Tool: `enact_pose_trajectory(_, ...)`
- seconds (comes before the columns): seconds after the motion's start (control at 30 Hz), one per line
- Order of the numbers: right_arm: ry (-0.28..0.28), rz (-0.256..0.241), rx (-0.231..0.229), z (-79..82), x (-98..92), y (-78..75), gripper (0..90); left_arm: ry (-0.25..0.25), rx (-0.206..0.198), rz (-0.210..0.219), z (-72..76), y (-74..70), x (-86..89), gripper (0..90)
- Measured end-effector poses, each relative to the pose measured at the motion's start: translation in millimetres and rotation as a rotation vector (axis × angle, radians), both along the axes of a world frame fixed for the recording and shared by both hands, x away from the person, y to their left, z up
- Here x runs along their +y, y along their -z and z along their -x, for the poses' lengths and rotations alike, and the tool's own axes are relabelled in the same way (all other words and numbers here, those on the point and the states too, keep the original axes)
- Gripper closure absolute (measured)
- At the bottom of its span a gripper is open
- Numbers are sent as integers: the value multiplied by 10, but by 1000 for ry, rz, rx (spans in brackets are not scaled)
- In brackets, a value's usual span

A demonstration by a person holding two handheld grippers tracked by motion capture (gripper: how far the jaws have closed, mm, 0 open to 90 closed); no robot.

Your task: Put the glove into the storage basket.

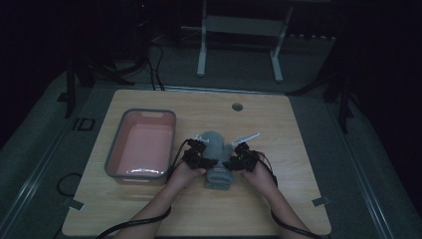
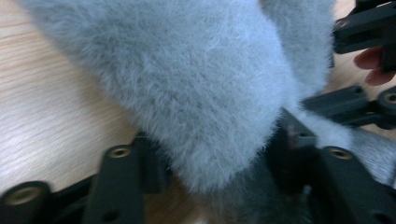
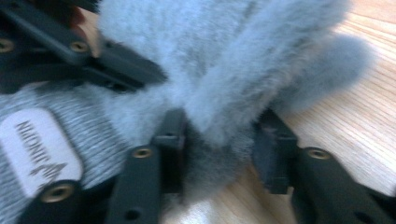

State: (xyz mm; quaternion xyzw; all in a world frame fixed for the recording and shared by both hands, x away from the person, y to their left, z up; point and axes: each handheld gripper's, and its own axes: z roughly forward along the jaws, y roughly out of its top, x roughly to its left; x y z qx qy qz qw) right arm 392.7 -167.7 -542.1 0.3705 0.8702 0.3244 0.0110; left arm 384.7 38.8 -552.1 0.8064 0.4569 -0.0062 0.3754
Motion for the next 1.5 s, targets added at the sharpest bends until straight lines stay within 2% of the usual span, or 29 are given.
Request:
enact_pose_trajectory(0.13,-10,4,-30,38,33,-5,705,20,18,31,-27,15,22,637)
enact_pose_trajectory(0.27,-4,19,-56,72,62,-20,765,25,4,26,-16,-4,6,718)
enact_pose_trajectory(0.43,5,18,-102,132,60,-30,802,27,-1,51,-14,-20,23,761)
enact_pose_trajectory(0.5,13,7,-114,154,50,-47,810,34,-10,43,-7,-53,13,767)
enact_pose_trajectory(0.7,21,-12,-151,210,7,-212,820,32,-46,76,15,-256,-3,774)
enact_pose_trajectory(0.87,29,-45,-184,238,-53,-410,821,52,-116,51,66,-478,-40,774)
enact_pose_trajectory(1.1,23,-71,-216,284,-73,-562,822,72,-135,50,103,-657,-7,773)
enact_pose_trajectory(1.3,19,-91,-257,337,-56,-745,821,68,-152,86,126,-840,60,772)
enact_pose_trajectory(1.5,11,-104,-286,347,1,-929,821,75,-181,72,144,-1047,129,772)
